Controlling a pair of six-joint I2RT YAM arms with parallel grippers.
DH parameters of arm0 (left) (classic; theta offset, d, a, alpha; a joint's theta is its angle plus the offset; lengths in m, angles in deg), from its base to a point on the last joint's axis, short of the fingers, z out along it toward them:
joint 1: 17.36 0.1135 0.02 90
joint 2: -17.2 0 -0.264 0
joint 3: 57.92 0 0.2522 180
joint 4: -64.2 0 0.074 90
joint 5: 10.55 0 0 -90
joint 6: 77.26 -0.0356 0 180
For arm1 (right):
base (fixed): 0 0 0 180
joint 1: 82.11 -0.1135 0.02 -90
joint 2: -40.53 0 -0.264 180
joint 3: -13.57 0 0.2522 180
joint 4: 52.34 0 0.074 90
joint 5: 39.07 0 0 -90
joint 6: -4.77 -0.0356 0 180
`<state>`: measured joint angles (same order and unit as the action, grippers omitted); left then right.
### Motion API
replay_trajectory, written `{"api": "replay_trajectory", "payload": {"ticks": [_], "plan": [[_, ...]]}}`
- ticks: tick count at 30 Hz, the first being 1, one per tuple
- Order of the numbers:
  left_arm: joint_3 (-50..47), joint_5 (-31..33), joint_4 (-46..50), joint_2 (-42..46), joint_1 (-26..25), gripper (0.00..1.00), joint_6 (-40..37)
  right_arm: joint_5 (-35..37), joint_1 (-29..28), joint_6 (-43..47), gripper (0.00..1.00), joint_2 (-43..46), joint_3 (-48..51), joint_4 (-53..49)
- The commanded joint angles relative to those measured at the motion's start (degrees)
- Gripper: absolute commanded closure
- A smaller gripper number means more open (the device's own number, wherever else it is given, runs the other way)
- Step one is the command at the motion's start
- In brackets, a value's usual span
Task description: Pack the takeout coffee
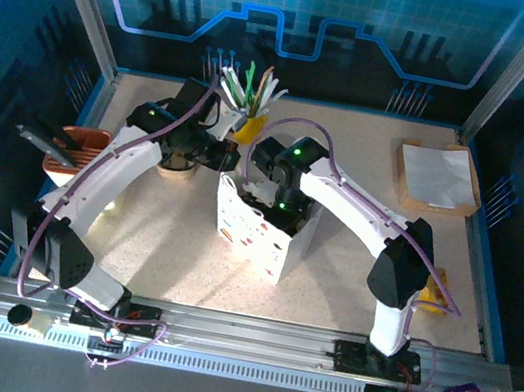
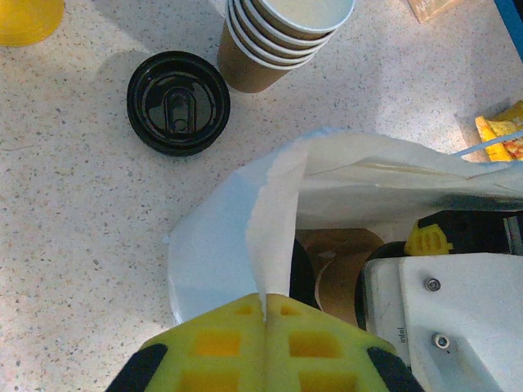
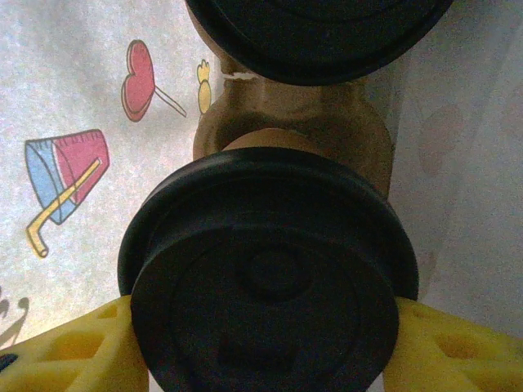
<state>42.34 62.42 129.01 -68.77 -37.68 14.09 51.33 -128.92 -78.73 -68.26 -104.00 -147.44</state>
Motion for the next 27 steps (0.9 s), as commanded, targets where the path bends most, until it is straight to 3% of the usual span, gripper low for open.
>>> {"api": "replay_trajectory", "payload": {"ticks": [1,27], "plan": [[-1.5,-0.7,1.1,0.7,-0.3,1.0,-1.2,-0.7,0.5,0.5,0.55,-0.2,0.2,-0.5],[-1.6,-0.7,1.1,0.7,-0.3,1.0,-1.2,1.7,0.4,-0.2,0.55,-0.9,0.6,-0.4]]}}
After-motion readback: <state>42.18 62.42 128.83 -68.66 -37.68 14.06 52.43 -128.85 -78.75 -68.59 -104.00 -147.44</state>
